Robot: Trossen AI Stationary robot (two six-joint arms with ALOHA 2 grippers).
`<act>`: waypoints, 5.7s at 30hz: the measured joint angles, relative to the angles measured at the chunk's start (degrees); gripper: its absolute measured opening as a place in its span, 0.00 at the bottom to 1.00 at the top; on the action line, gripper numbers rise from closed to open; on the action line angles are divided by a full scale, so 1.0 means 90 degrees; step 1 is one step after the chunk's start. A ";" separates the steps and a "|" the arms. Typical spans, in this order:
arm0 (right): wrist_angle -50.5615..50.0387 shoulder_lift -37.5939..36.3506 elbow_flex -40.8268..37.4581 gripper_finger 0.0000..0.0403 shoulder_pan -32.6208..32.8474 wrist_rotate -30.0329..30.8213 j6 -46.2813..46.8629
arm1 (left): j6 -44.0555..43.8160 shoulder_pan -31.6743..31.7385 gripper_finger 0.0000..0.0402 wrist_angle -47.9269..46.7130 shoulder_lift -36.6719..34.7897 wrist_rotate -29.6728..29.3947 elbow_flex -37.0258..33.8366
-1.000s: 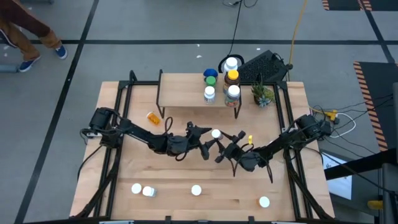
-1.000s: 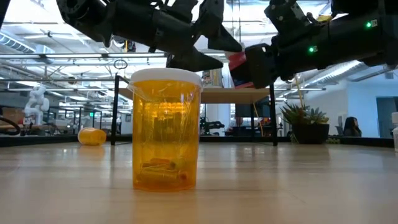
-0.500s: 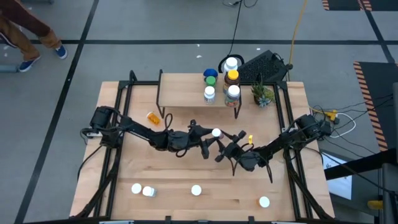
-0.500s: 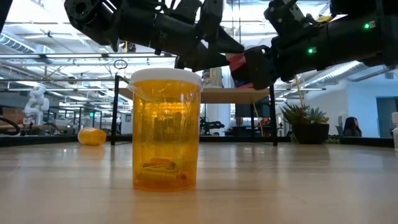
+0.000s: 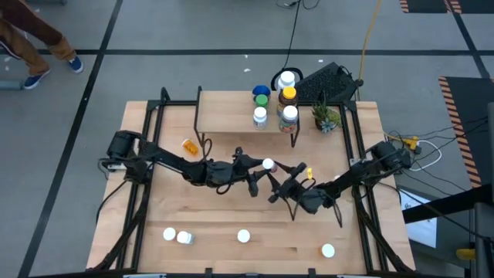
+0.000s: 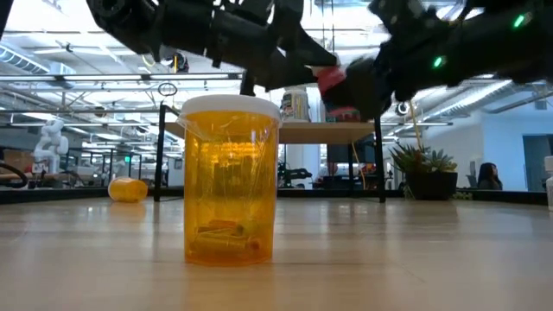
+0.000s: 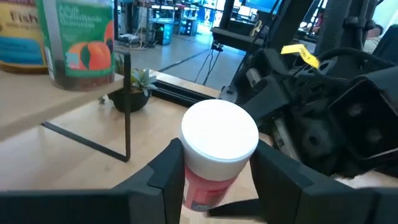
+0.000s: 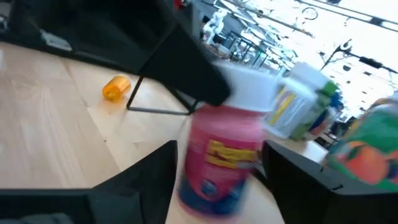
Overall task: Pick and place medicine bottles onto shelf by color
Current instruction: Put the pink pill bottle on the shelf, then adjust the white pill bottle on the shelf
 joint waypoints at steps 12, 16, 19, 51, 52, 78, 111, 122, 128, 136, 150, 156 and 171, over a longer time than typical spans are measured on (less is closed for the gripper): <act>-0.0093 -0.1727 -0.0459 0.73 0.0943 0.0844 -0.1011 | 0.0570 0.0459 0.41 -0.3859 -0.2613 0.0495 0.0000; -0.0106 -0.2196 -0.0910 0.73 0.0976 0.0824 -0.0597 | 0.0913 0.1266 0.40 -0.4727 -0.3399 0.1826 0.0000; -0.0111 -0.2464 -0.1191 0.73 0.0923 0.0618 -0.0355 | 0.1183 0.2174 0.40 -0.4906 -0.3667 0.2720 0.0000; -0.0382 -0.2999 -0.1834 0.73 -0.0345 0.0339 0.0135 | 0.4783 0.6592 0.41 -0.7103 -0.0196 0.8119 0.3492; -0.0385 -0.2999 -0.1834 0.73 -0.0368 0.0341 0.0164 | 0.4812 0.6592 0.41 -0.7085 -0.0137 0.8133 0.3509; -0.0476 -0.2999 -0.1831 0.73 -0.0545 0.0342 0.0271 | 0.4502 0.6497 0.70 -0.6803 0.0315 0.7393 0.3517; -1.1679 -0.3107 0.5254 0.73 -0.4174 -0.5846 0.2811 | 0.2539 0.3504 0.90 -0.8185 -0.3059 0.2512 0.1760; -1.3408 -0.0594 0.7792 0.73 -0.5057 -0.6945 0.3462 | 0.1791 0.2385 0.90 -0.5256 -0.4327 0.0808 -0.0682; -1.3436 -0.0357 0.7689 0.73 -0.5163 -0.6807 0.3628 | 0.1890 0.2376 0.90 -0.5331 -0.4357 0.0661 -0.0797; -1.3543 -0.0402 0.7643 0.73 -0.5163 -0.6813 0.3881 | 0.1929 0.2376 0.90 -0.5309 -0.4357 0.0666 -0.0795; -1.3792 -0.0393 0.7643 0.73 -0.5154 -0.7063 0.4179 | 0.1834 0.2376 0.90 -0.5259 -0.4357 0.0666 -0.0794; -1.3809 -0.0393 0.7643 0.73 -0.5154 -0.7158 0.4076 | 0.1834 0.2376 0.90 -0.5254 -0.4357 0.0666 -0.0794; -1.3571 -0.0750 0.7633 0.73 -0.5154 -0.7146 0.3812 | 0.1807 0.2387 0.90 -0.5251 -0.4357 0.0666 -0.0794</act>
